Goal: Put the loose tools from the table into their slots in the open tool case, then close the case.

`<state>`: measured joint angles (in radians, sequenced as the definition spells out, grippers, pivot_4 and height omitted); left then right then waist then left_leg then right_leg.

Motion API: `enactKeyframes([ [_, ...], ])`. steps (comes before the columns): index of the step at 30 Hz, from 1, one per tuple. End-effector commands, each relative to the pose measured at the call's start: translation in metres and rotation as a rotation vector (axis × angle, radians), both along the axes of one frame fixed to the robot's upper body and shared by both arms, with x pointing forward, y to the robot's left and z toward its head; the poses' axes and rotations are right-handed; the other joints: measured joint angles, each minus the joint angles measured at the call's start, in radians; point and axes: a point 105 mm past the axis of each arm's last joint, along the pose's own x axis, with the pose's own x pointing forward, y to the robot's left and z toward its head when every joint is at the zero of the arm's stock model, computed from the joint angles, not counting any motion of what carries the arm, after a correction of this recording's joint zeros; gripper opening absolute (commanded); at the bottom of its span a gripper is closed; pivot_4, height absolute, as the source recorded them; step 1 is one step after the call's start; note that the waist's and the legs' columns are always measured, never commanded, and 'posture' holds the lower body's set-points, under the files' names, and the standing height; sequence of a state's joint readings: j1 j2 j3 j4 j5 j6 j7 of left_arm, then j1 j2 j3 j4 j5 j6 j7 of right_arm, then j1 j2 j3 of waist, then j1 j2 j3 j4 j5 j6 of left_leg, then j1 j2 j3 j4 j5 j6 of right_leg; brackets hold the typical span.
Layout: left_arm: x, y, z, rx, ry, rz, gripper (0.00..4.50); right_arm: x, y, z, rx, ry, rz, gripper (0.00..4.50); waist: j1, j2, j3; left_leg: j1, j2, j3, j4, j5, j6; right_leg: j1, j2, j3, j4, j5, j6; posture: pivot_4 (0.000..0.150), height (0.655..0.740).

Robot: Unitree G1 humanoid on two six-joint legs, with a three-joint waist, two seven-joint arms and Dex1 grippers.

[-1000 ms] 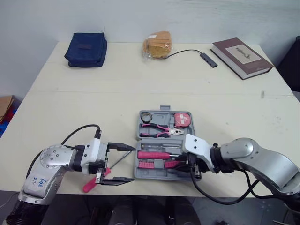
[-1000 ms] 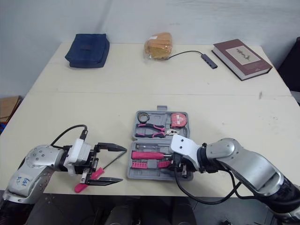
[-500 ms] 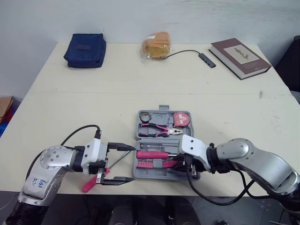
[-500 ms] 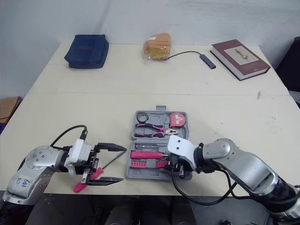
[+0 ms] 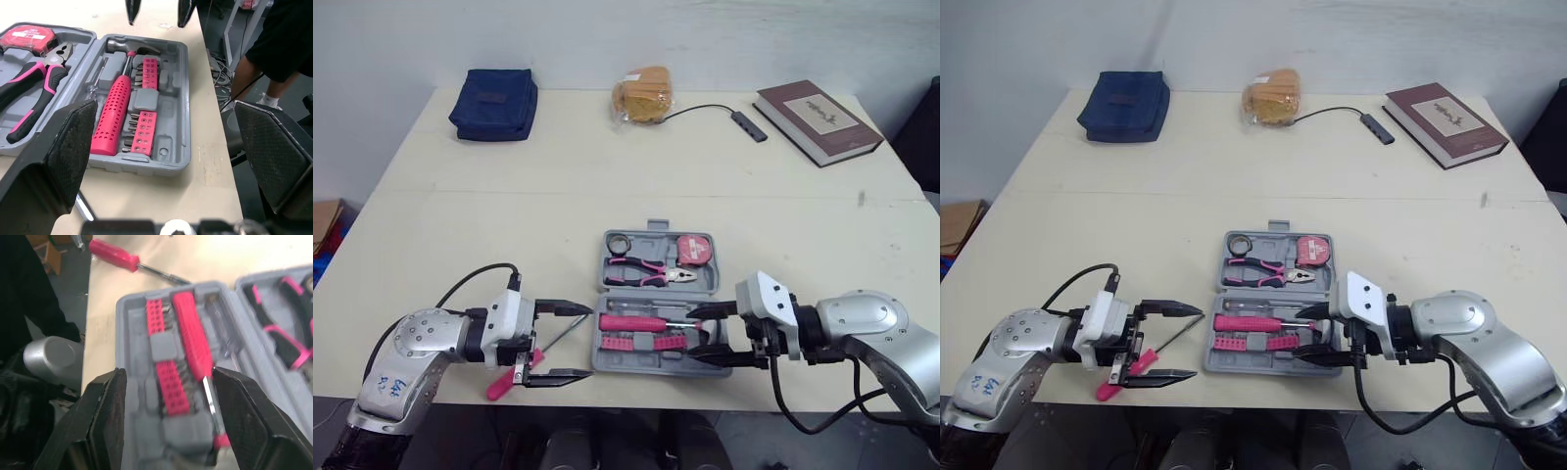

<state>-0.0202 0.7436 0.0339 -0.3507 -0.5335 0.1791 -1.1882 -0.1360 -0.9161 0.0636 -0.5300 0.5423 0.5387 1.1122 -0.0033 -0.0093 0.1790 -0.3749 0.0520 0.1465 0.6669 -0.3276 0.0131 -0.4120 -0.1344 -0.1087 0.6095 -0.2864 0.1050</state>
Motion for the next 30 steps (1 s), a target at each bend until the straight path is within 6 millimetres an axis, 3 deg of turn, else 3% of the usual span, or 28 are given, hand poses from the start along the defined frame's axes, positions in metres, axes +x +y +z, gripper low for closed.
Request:
enactKeyframes([
  [1, -0.002, 0.0, 0.007, -0.012, -0.033, -0.001, 4.5, 0.001, 0.001, 0.007, 0.038, -0.053, 0.024, 2.68, -0.002, 0.0, 0.0, 0.0, 0.0, 0.0, 0.0, 0.0, 0.0, 0.0, 0.0, 0.0, 0.0, 0.0, 0.0, 0.15, 0.74],
  [4, -0.001, 0.0, 0.007, -0.013, -0.039, 0.002, 4.5, 0.003, 0.006, 0.009, 0.105, -0.068, 0.036, 1.63, 0.0, 0.0, 0.0, 0.0, 0.0, 0.0, 0.0, 0.0, 0.0, 0.0, 0.0, 0.0, 0.001, 0.0, 0.0, 0.15, 0.74],
  [7, 0.0, -0.002, 0.007, -0.013, -0.047, 0.002, 4.5, 0.009, 0.007, 0.001, 0.091, -0.089, 0.04, 0.05, 0.001, 0.0, 0.0, 0.001, 0.0, 0.0, 0.0, 0.0, 0.0, 0.0, 0.0, 0.0, 0.001, 0.0, 0.0, 0.15, 0.74],
  [19, -0.001, -0.006, 0.006, -0.014, -0.046, -0.004, 4.5, 0.021, 0.009, -0.026, -0.006, -0.113, 0.055, 0.05, 0.001, 0.0, 0.0, 0.001, -0.001, 0.0, 0.001, 0.001, 0.0, 0.0, -0.001, 0.0, 0.002, 0.0, 0.0, 0.15, 0.74],
  [30, 0.0, -0.005, 0.006, -0.008, -0.046, 0.003, 4.5, 0.015, 0.008, -0.052, -0.111, -0.053, 0.069, 0.05, 0.0, 0.0, 0.0, 0.002, 0.0, 0.0, 0.001, 0.001, -0.001, 0.001, -0.001, 0.0, 0.002, 0.0, 0.0, 0.15, 0.74],
])
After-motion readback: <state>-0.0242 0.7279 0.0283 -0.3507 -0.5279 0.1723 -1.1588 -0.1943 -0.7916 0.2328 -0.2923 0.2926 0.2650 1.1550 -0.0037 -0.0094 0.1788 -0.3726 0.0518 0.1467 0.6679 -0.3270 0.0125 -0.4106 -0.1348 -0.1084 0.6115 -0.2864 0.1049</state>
